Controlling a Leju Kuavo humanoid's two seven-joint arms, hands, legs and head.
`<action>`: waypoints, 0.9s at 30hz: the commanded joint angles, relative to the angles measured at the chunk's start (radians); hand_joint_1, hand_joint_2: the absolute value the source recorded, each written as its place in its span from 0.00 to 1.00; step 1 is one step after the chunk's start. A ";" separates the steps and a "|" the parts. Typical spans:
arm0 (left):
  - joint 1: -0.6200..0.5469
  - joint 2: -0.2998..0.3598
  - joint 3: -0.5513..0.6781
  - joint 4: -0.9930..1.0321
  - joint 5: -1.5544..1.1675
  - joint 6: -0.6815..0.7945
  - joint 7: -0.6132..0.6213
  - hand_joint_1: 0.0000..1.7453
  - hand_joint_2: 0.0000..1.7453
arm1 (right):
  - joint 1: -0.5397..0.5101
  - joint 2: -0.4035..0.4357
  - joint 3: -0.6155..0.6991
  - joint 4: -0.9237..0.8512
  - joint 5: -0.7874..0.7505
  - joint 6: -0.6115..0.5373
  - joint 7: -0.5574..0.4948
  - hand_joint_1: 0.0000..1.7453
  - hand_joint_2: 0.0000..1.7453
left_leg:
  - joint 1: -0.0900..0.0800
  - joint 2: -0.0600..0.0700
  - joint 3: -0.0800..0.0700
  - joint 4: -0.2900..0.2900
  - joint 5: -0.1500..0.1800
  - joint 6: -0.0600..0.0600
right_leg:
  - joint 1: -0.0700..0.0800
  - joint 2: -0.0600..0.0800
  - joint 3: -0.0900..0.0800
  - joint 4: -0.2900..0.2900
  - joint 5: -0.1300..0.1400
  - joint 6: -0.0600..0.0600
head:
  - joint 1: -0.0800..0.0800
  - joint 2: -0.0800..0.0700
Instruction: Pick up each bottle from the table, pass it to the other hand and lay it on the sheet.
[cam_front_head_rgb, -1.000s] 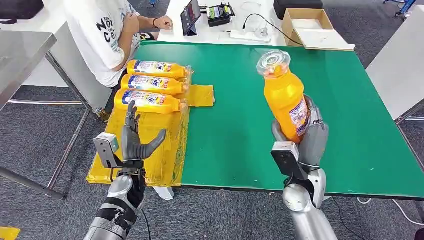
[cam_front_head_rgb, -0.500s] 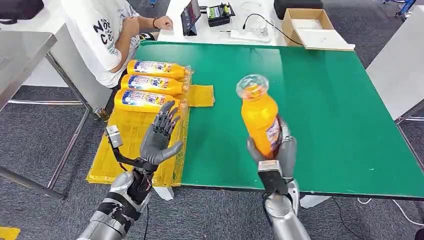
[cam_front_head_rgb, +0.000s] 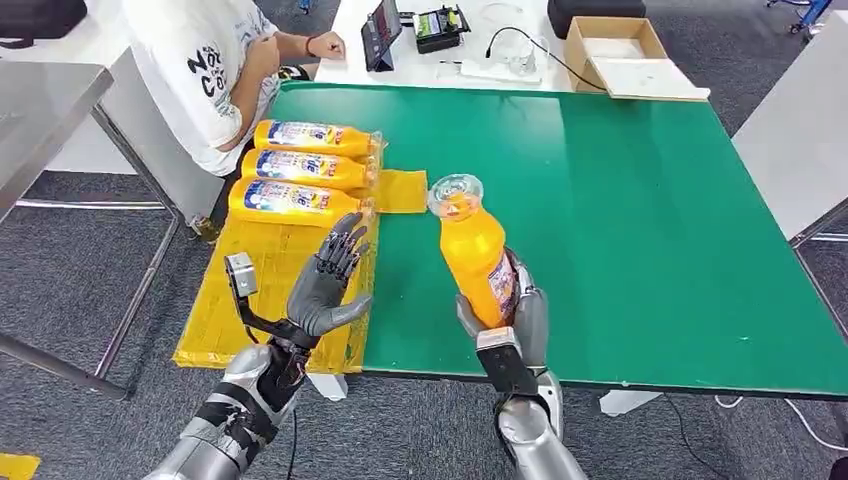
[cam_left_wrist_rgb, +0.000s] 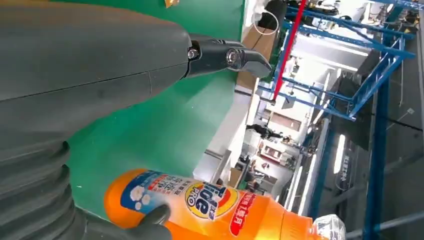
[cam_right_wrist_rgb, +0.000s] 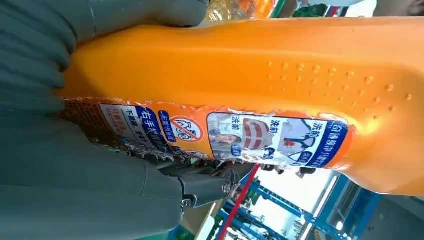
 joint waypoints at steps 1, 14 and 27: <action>-0.043 0.035 -0.043 0.068 -0.001 -0.004 0.003 0.00 1.00 | -0.044 -0.009 0.019 0.080 -0.003 0.004 -0.003 1.00 1.00 | 0.000 0.003 0.006 -0.002 -0.001 0.002 | 0.001 0.000 0.006 -0.002 -0.001 -0.003 | 0.000 0.000; -0.077 0.038 -0.131 0.122 0.027 -0.063 0.005 0.00 1.00 | -0.119 0.056 0.158 0.302 -0.011 -0.008 -0.003 1.00 1.00 | 0.000 0.004 0.004 -0.001 -0.001 0.001 | 0.001 0.002 0.003 -0.001 0.000 -0.002 | 0.000 0.000; -0.138 0.024 -0.266 0.249 0.111 -0.171 0.008 0.00 1.00 | -0.228 0.164 0.369 0.664 0.035 -0.023 0.041 1.00 1.00 | 0.002 0.003 0.007 -0.002 -0.001 0.001 | 0.002 0.001 0.006 -0.002 -0.001 -0.002 | 0.000 0.000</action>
